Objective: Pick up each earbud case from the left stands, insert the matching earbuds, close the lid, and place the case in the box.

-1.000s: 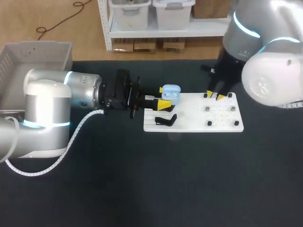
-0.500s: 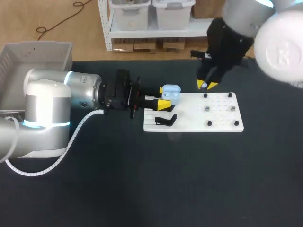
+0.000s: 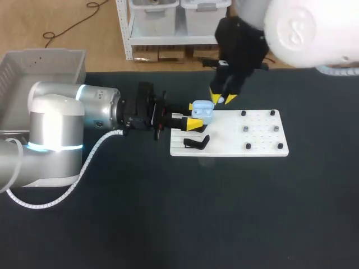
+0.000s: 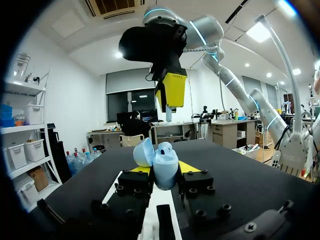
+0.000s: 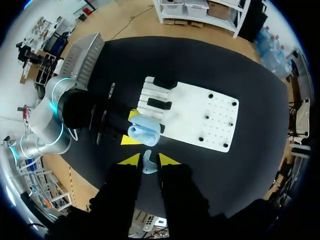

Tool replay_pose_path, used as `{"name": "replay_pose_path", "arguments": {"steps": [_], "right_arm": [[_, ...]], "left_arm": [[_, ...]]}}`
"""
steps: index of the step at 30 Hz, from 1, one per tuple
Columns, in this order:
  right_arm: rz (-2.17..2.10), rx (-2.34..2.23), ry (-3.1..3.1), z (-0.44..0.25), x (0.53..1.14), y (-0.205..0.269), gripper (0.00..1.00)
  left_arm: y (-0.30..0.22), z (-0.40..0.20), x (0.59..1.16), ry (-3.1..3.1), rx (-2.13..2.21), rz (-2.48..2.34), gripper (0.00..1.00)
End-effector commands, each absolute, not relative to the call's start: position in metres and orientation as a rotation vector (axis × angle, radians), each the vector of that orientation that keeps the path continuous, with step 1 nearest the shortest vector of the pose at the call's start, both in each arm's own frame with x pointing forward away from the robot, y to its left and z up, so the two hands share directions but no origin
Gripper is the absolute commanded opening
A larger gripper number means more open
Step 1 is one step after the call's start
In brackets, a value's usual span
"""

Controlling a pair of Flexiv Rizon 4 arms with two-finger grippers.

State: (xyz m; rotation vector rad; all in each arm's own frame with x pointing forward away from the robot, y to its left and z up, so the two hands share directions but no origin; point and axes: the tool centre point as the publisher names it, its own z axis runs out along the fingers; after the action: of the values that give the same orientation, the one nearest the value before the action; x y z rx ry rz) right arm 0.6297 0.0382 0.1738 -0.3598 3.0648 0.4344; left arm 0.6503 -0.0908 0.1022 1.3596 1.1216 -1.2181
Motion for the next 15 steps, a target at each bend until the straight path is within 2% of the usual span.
{"name": "replay_pose_path", "arguments": {"steps": [1,15], "right_arm": [[0.413,-0.416,3.123,0.171,0.637,0.048,0.00],[0.341,-0.535,3.130,0.160,0.636,0.065,0.00]], "left_arm": [[-0.091,0.102,0.649,1.122,1.357,-1.214,0.00],[-0.091,0.102,0.649,1.122,1.357,-1.214,0.00]]}}
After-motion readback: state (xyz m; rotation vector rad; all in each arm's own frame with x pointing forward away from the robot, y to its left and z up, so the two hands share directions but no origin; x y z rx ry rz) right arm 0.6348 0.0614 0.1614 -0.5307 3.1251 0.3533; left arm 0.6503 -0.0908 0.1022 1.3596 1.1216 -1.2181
